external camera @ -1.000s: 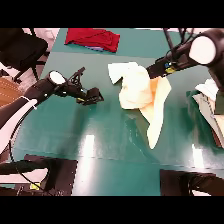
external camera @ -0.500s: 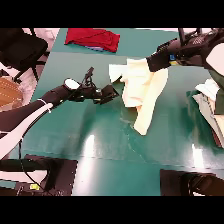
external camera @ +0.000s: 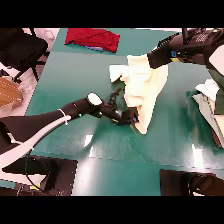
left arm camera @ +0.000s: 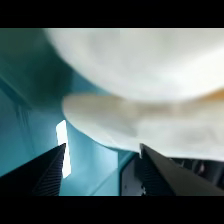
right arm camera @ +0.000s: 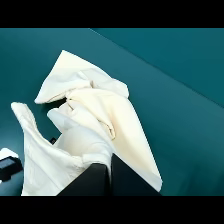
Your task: Fold the shirts.
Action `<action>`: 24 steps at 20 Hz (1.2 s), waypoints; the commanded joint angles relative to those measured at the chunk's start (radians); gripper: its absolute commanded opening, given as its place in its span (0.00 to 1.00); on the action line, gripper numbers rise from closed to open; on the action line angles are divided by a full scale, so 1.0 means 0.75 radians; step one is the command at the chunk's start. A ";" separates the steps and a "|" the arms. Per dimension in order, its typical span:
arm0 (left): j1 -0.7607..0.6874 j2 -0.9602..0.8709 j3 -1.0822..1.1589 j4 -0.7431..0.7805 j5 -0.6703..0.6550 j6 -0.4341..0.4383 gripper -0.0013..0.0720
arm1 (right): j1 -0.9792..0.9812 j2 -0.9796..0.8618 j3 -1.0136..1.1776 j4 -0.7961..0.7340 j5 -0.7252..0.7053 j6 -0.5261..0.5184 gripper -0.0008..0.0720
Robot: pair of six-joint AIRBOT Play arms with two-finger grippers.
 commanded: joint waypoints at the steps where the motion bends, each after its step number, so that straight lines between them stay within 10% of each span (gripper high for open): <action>1: -0.128 -0.006 0.000 -0.074 0.064 0.052 0.77 | 0.001 0.001 0.001 -0.003 0.008 0.001 0.04; 8: -0.104 -0.006 -0.001 0.090 0.385 -0.127 0.76 | 0.001 0.002 0.085 -0.225 0.220 0.001 0.04; 11: -0.014 -0.005 -0.001 0.101 0.573 -0.295 0.53 | -0.007 0.001 0.193 -0.249 0.254 -0.008 0.04; 15: 0.165 -0.005 -0.001 0.039 0.601 -0.323 0.54 | -0.089 0.001 0.224 -0.227 0.348 -0.033 0.04; 17: 0.220 -0.005 0.000 -0.036 0.679 -0.323 0.90 | -0.098 0.016 0.174 -0.207 0.356 -0.047 0.04; 24: 0.257 -0.226 0.236 -0.215 0.653 -0.242 1.00 | -0.021 0.141 -0.149 -0.196 0.190 0.067 0.04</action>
